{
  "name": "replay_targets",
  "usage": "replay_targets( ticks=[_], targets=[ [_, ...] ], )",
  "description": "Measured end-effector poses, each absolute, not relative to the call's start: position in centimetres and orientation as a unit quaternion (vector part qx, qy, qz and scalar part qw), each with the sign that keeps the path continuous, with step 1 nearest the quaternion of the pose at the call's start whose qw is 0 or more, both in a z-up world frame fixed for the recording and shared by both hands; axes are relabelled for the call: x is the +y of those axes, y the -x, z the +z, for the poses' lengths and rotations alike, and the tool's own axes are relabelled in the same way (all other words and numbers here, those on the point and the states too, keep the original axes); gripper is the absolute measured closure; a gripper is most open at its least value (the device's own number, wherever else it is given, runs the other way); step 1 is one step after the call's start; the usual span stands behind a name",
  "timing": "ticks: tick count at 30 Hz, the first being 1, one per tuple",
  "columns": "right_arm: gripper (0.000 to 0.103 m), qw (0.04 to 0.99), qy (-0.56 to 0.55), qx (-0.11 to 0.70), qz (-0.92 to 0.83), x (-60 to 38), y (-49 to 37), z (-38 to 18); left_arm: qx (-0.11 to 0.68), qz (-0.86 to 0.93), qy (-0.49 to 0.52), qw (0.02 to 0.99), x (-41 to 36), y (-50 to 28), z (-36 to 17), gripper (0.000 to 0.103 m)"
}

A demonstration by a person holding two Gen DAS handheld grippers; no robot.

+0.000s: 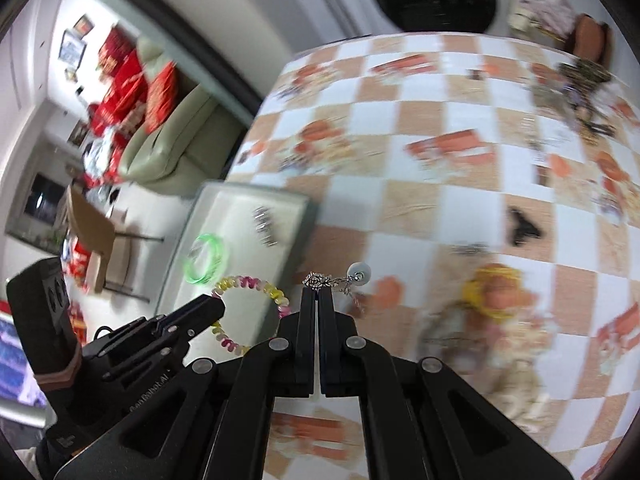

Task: Organize jewelry
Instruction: 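Carry the bracelet and chain to the tray and release both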

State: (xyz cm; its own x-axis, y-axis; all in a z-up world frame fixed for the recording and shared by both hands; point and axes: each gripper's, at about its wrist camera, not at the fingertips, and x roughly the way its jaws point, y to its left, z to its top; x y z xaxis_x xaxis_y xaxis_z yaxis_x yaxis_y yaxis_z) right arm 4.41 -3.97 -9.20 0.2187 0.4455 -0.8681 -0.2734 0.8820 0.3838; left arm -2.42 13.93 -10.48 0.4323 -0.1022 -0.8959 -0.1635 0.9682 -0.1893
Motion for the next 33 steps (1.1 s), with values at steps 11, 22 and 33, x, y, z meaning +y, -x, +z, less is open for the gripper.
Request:
replay_targets(
  ticks=[11,22,33],
  targets=[
    [0.102,0.746,0.002,0.585,0.319,10.5,-4.7,-11.4,0.543,0.111,0.15,0.818,23.9,6.8,-14.5,0.089],
    [0.102,0.706,0.044,0.62,0.34,19.0,-6.1,-17.8,0.562,0.147,0.143,0.801,26.5,7.3,-18.4,0.089],
    [0.101,0.69,0.065,0.649,0.315,20.0,-7.6,-21.4,0.573,0.156,0.128,0.795,26.5,7.2,-19.3,0.089]
  ],
)
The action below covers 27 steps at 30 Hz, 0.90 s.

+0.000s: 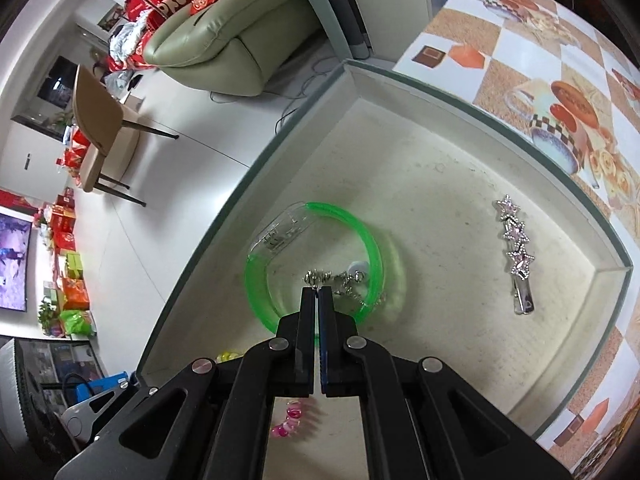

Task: Organize jewelry
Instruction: 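Carry the bracelet and chain to the tray and release both, then move both tools back over the remaining jewelry on the table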

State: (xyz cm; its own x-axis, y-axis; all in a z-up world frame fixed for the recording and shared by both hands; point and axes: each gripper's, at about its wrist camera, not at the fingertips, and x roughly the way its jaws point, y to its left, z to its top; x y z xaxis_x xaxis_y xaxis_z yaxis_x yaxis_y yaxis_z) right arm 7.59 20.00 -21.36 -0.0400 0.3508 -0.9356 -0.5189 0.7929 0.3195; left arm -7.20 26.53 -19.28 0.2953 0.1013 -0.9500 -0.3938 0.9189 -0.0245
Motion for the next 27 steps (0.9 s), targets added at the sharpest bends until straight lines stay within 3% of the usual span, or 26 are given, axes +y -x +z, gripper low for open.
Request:
replay_targets(
  ticks=[3,5,6,10,12,13,18,22,27],
  targets=[
    [0.098,0.687,0.057,0.651,0.317,19.7,-7.9,-21.2,0.576,0.16,0.122,0.792,26.4,7.1,-19.2,0.089],
    [0.077,0.688,0.049,0.65,0.319,19.5,-8.1,-20.9,0.577,0.162,0.118,0.792,26.5,7.1,-19.2,0.089],
    [0.071,0.69,0.044,0.647,0.321,19.2,-8.1,-20.6,0.577,0.163,0.115,0.792,26.4,7.1,-19.0,0.089],
    [0.066,0.701,0.018,0.632,0.329,17.8,-8.0,-18.6,0.572,0.167,0.104,0.797,26.1,7.1,-18.4,0.088],
    [0.061,0.709,0.003,0.625,0.326,16.9,-7.9,-17.4,0.569,0.167,0.099,0.799,25.9,7.0,-18.1,0.039],
    [0.058,0.713,-0.002,0.622,0.325,16.5,-7.7,-17.0,0.563,0.172,0.097,0.803,25.9,7.1,-17.8,0.0],
    [0.047,0.733,-0.027,0.606,0.307,12.6,-7.2,-14.6,0.547,0.168,0.069,0.817,24.5,6.8,-16.5,0.0],
    [0.022,0.75,-0.066,0.6,0.269,7.8,-6.6,-13.3,0.544,0.16,0.05,0.822,23.2,6.1,-15.4,0.0],
    [0.015,0.764,-0.097,0.602,0.212,1.4,-5.7,-12.5,0.54,0.129,0.026,0.832,20.4,4.9,-13.5,0.0]
  ],
)
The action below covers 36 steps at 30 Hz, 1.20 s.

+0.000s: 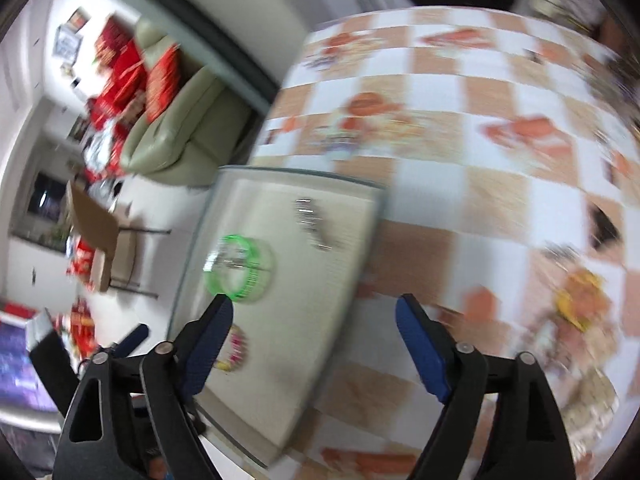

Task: Organize jewelry
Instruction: 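Move both tools back over the remaining jewelry on the table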

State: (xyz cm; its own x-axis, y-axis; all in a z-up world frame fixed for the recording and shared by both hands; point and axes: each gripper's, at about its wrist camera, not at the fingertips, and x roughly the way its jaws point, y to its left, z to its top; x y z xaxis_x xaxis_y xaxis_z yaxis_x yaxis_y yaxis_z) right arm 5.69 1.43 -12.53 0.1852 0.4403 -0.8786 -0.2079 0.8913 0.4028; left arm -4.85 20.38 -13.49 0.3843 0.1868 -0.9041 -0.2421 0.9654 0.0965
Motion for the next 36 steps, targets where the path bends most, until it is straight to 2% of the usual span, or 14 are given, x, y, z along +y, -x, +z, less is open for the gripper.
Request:
replay_targets(
  ticks=[8,17,22,23,36],
  targets=[
    [0.012,0.785,-0.11,0.6,0.11,-9.6,-2.4,-11.3,0.533,0.049,-0.006,0.845,13.0,2.1,-11.7,0.0],
    [0.012,0.786,-0.112,0.607,0.021,-18.3,1.0,-12.1,0.556,-0.05,-0.026,0.829,4.7,-0.7,-13.6,0.0],
    [0.012,0.775,-0.121,0.62,0.001,-20.7,2.2,-13.6,0.562,-0.086,-0.05,0.821,0.8,-2.2,-14.9,0.0],
    [0.012,0.773,-0.12,0.622,0.0,-20.9,2.4,-13.9,0.564,-0.09,-0.054,0.819,0.0,-2.6,-15.2,0.004],
    [0.012,0.762,-0.097,0.64,0.016,-21.2,3.2,-16.3,0.598,-0.129,-0.061,0.789,-4.9,-4.8,-18.6,0.007]
  ],
)
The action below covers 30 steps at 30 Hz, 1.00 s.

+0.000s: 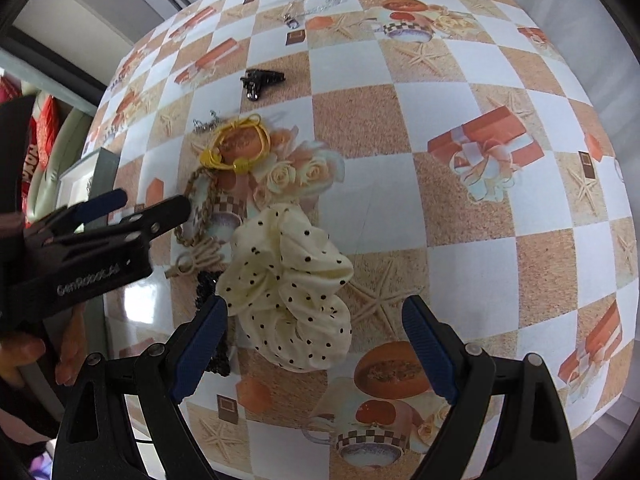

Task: Organize jewelry
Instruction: 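Move both tools back over the remaining jewelry on the table, then grasp the braided bracelet with the left tool while the right tool grasps the polka-dot scrunchie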

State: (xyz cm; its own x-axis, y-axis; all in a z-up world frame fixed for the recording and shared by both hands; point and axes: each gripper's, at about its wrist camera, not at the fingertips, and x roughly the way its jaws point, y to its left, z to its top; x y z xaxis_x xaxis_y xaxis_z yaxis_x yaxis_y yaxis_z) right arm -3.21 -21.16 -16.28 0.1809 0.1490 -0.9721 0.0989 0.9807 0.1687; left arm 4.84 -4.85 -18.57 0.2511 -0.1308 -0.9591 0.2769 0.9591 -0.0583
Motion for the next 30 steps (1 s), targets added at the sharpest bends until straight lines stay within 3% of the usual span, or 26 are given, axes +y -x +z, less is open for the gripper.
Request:
replay_targets(
  ticks=[1,4,7,13,18,20,22,25,26,30],
  targets=[
    [0.012,0.762,-0.094,0.64,0.017,-21.1,3.3,-16.5,0.601,-0.13,-0.063,0.786,-5.1,-4.9,-18.8,0.014],
    [0.012,0.764,-0.083,0.64,0.015,-20.8,3.4,-17.1,0.61,-0.131,-0.071,0.778,-5.9,-5.4,-19.8,0.015],
    [0.012,0.766,-0.076,0.638,0.012,-20.7,3.3,-17.7,0.615,-0.131,-0.077,0.774,-6.4,-5.7,-20.4,0.024],
    [0.012,0.776,-0.029,0.63,0.007,-19.3,2.8,-18.6,0.612,-0.131,-0.089,0.775,-6.8,-5.7,-20.3,0.026],
    [0.016,0.784,0.004,0.621,-0.003,-18.5,2.5,-18.7,0.607,-0.141,-0.096,0.776,-8.0,-5.4,-19.9,0.047],
    [0.033,0.789,0.016,0.615,-0.004,-18.3,2.5,-18.5,0.606,-0.143,-0.098,0.776,-8.4,-5.4,-19.8,0.061],
    [0.049,0.793,0.019,0.609,0.0,-18.0,2.4,-18.2,0.606,-0.143,-0.097,0.777,-8.4,-5.4,-19.7,0.066],
    [0.074,0.794,0.01,0.608,0.004,-18.0,2.2,-17.9,0.605,-0.143,-0.091,0.778,-8.2,-5.5,-19.6,0.086],
    [0.08,0.794,0.003,0.608,0.005,-18.0,2.0,-17.9,0.606,-0.146,-0.085,0.777,-8.1,-5.6,-19.5,0.086],
    [0.09,0.792,-0.04,0.609,0.012,-18.8,1.9,-17.5,0.601,-0.152,-0.067,0.782,-6.8,-5.2,-18.9,0.089]
  ],
)
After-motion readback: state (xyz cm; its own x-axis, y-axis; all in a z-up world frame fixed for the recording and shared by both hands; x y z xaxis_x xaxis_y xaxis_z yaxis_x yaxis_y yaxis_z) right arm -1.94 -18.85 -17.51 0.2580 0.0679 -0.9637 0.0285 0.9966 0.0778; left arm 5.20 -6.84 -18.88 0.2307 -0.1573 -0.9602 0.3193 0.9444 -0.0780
